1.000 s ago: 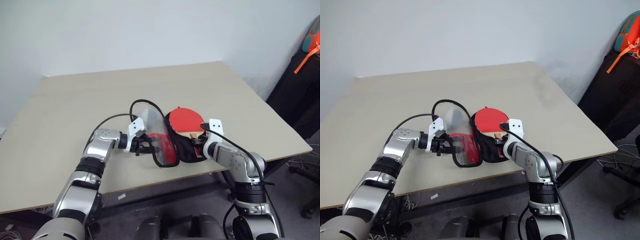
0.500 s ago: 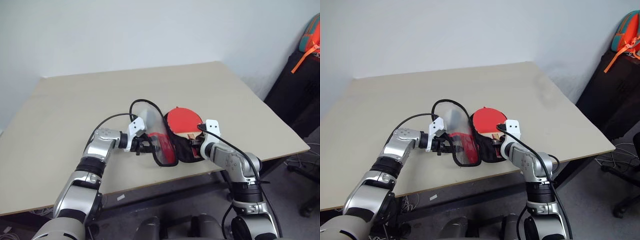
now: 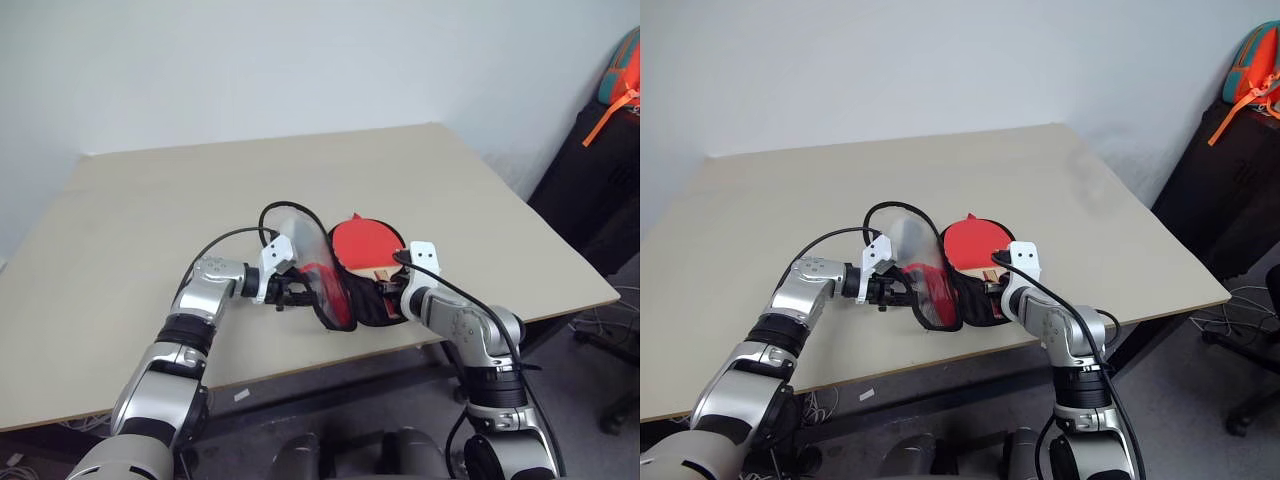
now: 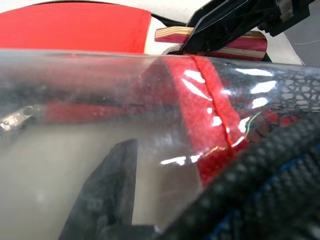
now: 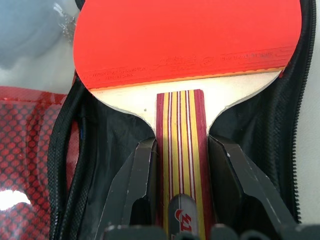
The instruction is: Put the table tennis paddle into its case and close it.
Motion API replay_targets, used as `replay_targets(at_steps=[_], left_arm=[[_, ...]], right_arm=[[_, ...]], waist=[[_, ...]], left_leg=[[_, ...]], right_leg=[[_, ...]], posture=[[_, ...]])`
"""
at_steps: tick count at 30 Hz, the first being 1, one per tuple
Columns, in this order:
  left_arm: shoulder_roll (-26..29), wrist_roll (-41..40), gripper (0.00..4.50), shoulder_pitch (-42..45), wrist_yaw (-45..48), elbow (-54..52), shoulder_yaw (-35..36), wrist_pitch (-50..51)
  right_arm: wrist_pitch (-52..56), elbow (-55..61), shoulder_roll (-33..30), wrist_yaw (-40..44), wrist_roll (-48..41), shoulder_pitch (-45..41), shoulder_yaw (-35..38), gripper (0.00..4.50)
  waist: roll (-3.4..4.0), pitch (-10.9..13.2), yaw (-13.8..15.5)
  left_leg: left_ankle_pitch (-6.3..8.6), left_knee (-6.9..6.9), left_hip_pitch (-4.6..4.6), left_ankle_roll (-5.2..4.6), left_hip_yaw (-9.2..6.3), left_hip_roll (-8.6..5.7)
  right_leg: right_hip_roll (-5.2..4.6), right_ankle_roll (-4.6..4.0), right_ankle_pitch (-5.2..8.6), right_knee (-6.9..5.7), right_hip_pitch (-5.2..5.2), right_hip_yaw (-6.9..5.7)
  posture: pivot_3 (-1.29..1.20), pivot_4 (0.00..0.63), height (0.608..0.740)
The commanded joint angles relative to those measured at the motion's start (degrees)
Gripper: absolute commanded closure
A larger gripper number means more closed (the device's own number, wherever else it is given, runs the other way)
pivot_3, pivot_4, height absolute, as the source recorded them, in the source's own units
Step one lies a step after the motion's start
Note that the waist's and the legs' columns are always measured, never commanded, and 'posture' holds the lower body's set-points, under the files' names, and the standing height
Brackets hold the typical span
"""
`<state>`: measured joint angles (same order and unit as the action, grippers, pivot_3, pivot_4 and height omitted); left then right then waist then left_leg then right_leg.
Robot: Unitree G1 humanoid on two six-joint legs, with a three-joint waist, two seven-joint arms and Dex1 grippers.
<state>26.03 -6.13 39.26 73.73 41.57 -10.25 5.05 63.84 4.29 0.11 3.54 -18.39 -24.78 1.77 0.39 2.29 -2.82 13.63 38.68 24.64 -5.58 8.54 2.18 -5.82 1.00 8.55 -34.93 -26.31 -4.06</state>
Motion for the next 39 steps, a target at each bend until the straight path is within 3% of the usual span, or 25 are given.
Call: replay_targets(at_steps=[1,7,14,19,29,39], left_arm=[[-0.2,0.3,1.73,2.6,0.2,-0.3,0.3,-0.6],[-0.4,0.8,1.73,2.9,0.9,0.1,0.1,-1.1],[-1.3,1.6,1.73,4.7,2.1,2.2,-0.6,-2.4],[-4.0,2.3,1.73,6.6,4.7,3.0,-2.5,-4.0],[-12.6,5.1,1.73,11.5,5.5,8.3,-6.0,-8.5],[-12.2,-0.2,1.73,12.2,3.0,7.1,1.0,-2.0]], right_arm=[[-0.1,-1.2,-0.4,1.0,-0.1,-0.3,0.0,2.39],[0.8,4.6,-1.6,6.3,-5.5,-0.2,2.6,0.39],[-2.2,9.7,-6.0,11.3,-15.4,-2.9,15.9,0.39],[-8.0,5.4,-6.9,7.0,-16.8,-6.6,24.3,0.39],[-16.8,4.8,-3.9,3.2,-19.7,-7.3,27.5,0.39],[-23.0,2.4,-5.3,-1.7,-22.3,-7.0,31.0,0.39]], waist=[[-0.07,0.0,0.0],[-0.16,-0.1,0.0],[-0.16,-0.1,0.1],[-0.15,-0.1,0.1],[-0.12,-0.1,0.0],[-0.11,-0.1,0.0]], left_leg=[[0.0,0.0,0.0,0.0,-0.01,0.0],[0.07,0.0,-0.01,-0.11,-0.02,0.0],[0.15,0.01,0.01,-0.25,-0.04,-0.03],[0.18,-0.01,0.01,-0.3,-0.04,-0.03],[0.18,0.01,0.01,-0.34,-0.01,-0.07],[0.21,0.03,0.01,-0.48,-0.08,-0.06]], right_leg=[[0.0,0.0,0.0,0.0,0.01,0.0],[-0.01,0.0,0.0,0.0,0.02,-0.01],[-0.02,0.0,0.0,0.03,0.0,0.0],[-0.01,0.0,0.0,0.04,0.0,0.0],[-0.01,0.01,-0.01,0.04,0.02,0.05],[-0.01,0.02,-0.01,0.03,0.03,0.05]], posture=[[0.0,0.0,0.74],[0.0,0.0,0.74],[0.0,0.0,0.74],[0.0,0.0,0.74],[0.0,0.0,0.74],[0.0,0.0,0.74]])
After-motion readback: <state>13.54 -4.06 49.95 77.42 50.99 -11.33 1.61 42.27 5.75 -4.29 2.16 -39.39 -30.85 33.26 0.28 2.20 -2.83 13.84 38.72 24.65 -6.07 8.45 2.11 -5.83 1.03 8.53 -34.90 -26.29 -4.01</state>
